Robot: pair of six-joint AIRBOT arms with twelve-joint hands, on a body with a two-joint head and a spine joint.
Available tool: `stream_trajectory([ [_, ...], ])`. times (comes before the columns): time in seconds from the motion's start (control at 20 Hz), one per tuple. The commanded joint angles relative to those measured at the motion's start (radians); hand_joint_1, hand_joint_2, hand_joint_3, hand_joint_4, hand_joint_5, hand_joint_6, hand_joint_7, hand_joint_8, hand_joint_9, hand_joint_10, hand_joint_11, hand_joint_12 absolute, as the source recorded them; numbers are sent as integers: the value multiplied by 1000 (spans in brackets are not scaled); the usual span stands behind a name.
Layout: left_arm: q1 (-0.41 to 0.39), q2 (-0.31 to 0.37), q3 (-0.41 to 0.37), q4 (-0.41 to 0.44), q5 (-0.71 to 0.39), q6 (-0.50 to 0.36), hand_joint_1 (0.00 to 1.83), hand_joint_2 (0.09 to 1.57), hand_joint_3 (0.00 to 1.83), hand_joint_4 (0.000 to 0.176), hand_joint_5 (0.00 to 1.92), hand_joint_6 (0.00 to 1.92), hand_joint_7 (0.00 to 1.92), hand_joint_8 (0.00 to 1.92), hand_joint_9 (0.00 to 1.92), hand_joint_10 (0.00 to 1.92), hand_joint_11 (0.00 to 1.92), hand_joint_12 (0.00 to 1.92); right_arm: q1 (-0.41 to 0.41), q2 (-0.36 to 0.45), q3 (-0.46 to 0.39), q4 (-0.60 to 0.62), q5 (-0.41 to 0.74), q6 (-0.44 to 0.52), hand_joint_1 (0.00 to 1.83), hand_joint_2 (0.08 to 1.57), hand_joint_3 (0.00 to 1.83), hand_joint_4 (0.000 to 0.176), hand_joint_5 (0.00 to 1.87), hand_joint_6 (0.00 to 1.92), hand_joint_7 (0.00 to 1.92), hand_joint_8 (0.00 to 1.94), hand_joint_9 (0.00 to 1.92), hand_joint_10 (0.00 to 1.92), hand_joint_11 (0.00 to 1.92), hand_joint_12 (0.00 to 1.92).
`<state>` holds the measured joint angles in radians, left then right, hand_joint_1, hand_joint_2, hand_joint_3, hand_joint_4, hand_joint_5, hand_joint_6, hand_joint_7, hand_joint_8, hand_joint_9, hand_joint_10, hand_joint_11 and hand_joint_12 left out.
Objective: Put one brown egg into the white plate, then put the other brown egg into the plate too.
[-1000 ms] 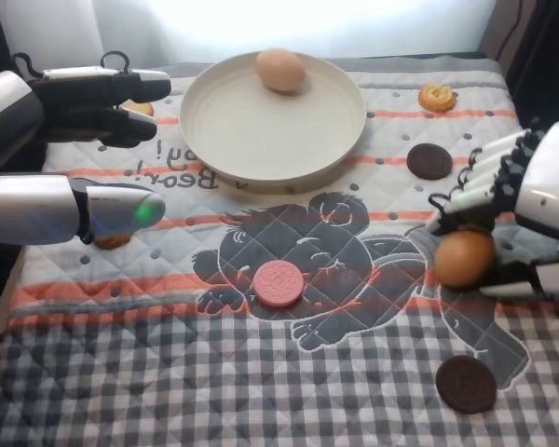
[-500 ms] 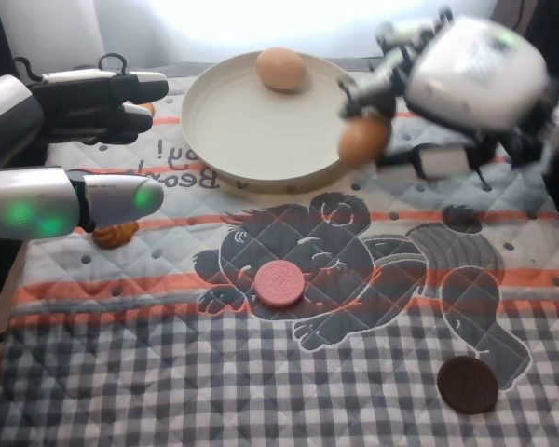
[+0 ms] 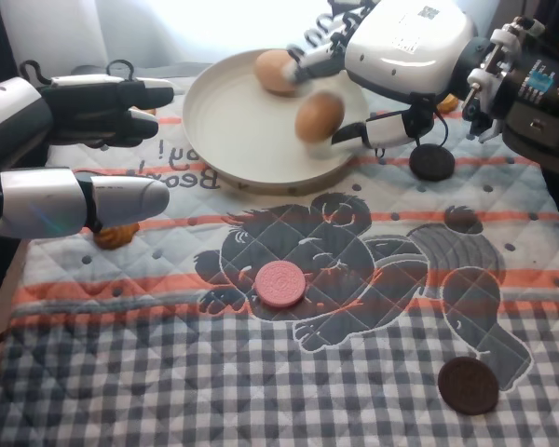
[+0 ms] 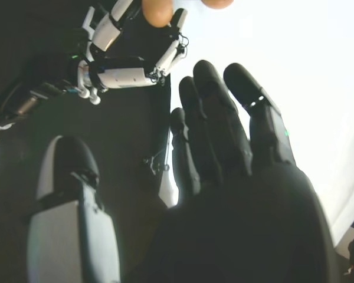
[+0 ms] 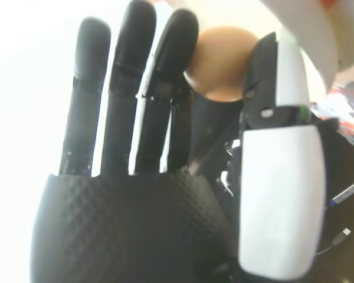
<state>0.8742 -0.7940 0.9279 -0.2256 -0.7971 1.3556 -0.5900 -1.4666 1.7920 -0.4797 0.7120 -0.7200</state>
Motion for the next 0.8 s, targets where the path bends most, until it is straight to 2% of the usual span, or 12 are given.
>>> stream_trajectory([
  [0.0, -17, 1, 5, 4, -123, -11, 735, 937, 0, 101, 440, 2, 608, 1, 561, 138, 0, 1388, 16, -2, -10, 34, 106, -4, 686, 827, 0, 127, 177, 0, 362, 1, 380, 46, 13, 997],
  [0.05, -17, 1, 4, 1, -130, -11, 733, 936, 0, 101, 438, 1, 607, 0, 560, 139, 0, 1404, 16, 14, -29, 49, 133, -4, 661, 821, 0, 151, 113, 1, 289, 3, 323, 11, 2, 892],
  [0.15, -13, 1, 4, -13, -159, -11, 731, 936, 0, 106, 441, 1, 622, 4, 564, 139, 0, 1372, 16, 77, -64, 110, 209, -4, 618, 830, 1, 165, 59, 2, 204, 3, 171, 5, 0, 555],
  [0.25, -7, 1, 8, -20, -217, -50, 719, 941, 1, 99, 434, 0, 620, 2, 569, 136, 0, 1447, -6, 159, -119, 197, 318, -4, 599, 849, 2, 157, 74, 2, 186, 2, 122, 7, 0, 382],
  [0.3, -2, 1, 16, -18, -251, -102, 733, 938, 0, 95, 436, 1, 613, 1, 568, 142, 0, 1496, -30, 192, -149, 242, 372, -4, 590, 856, 2, 137, 67, 1, 182, 1, 119, 5, 0, 343],
  [0.35, 10, 1, 28, -14, -301, -182, 784, 920, 0, 108, 414, 0, 606, 0, 567, 161, 0, 1563, -64, 234, -189, 288, 441, -4, 627, 855, 1, 132, 75, 1, 195, 2, 147, 9, 0, 392],
  [0.45, 50, 0, 42, -17, -391, -290, 892, 894, 0, 129, 391, 0, 573, 0, 384, 555, 0, 1552, -131, 296, -261, 360, 544, -4, 609, 829, 0, 153, 76, 3, 227, 5, 164, 6, 0, 289],
  [0.5, 64, 0, 46, -18, -425, -332, 867, 901, 0, 103, 411, 5, 566, 0, 339, 573, 0, 1482, -157, 318, -288, 390, 585, -4, 619, 868, 6, 131, 73, 1, 214, 1, 167, 5, 0, 297],
  [0.6, 112, -3, 67, -18, -528, -484, 807, 923, 0, 87, 403, 3, 565, 2, 312, 625, 0, 1453, -249, 377, -367, 476, 705, -4, 709, 879, 7, 134, 145, 9, 277, 6, 228, 5, 0, 381],
  [0.65, 127, -6, 71, -18, -562, -529, 803, 937, 1, 64, 390, 3, 537, 4, 280, 617, 0, 1337, -287, 392, -392, 506, 756, -4, 754, 909, 6, 122, 201, 9, 332, 9, 281, 13, 0, 426],
  [0.7, 144, -8, 75, -18, -607, -572, 796, 926, 0, 73, 369, 1, 522, 1, 285, 600, 0, 1297, -321, 405, -415, 531, 809, -4, 748, 935, 0, 115, 229, 2, 368, 2, 327, 5, 0, 515],
  [0.75, 166, -13, 75, -18, -691, -628, 737, 939, 5, 38, 289, 0, 474, 0, 271, 588, 0, 1297, -366, 427, -459, 553, 885, -4, 687, 925, 0, 85, 197, 0, 360, 0, 327, 1, 0, 573],
])
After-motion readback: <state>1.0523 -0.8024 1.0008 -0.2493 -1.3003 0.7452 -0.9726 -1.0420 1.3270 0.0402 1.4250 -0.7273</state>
